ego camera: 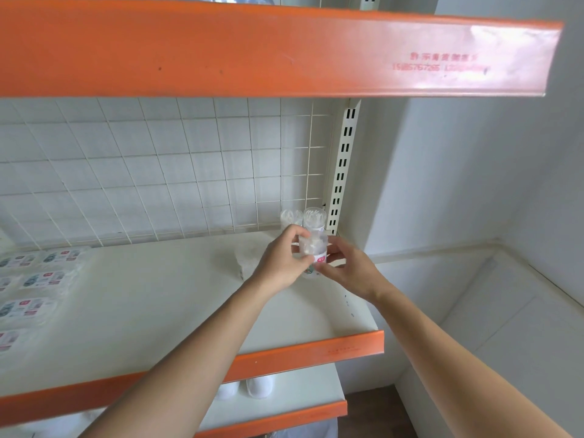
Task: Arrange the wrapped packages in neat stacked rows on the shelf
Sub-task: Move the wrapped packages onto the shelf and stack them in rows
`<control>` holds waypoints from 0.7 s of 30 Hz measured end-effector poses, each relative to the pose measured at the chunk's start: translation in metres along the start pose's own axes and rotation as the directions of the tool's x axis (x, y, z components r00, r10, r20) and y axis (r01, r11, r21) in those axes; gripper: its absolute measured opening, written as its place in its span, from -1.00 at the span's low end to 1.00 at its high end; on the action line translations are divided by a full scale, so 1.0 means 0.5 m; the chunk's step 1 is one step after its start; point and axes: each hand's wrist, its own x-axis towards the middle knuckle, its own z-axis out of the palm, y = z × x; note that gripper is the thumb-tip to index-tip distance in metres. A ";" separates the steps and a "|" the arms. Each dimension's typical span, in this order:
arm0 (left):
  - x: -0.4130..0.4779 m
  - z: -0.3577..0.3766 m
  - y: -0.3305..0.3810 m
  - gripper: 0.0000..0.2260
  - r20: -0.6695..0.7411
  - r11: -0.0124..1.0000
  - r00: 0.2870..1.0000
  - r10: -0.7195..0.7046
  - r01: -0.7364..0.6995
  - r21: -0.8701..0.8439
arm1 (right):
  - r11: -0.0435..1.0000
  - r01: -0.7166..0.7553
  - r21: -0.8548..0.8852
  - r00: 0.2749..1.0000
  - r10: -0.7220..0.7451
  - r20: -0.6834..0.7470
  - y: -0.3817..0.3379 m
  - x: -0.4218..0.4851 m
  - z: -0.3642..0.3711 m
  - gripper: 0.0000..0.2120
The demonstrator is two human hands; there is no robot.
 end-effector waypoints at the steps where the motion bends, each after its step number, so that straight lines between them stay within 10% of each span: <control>1: 0.001 0.008 -0.002 -0.69 0.025 0.999 1.000 0.006 -0.007 0.048 | 0.999 0.002 -0.039 1.000 -0.003 -0.028 0.004 0.001 0.006 -0.61; 11: 0.000 0.034 -0.023 -0.56 0.164 0.890 0.983 0.084 -0.148 0.432 | 0.978 -0.129 -0.161 0.972 0.092 -0.218 0.048 0.037 0.048 -0.61; 21: 0.027 0.031 -0.019 -0.44 0.225 0.831 0.974 0.032 -0.152 0.536 | 0.915 0.043 -0.400 0.974 -0.128 -0.186 0.062 0.059 0.023 -0.64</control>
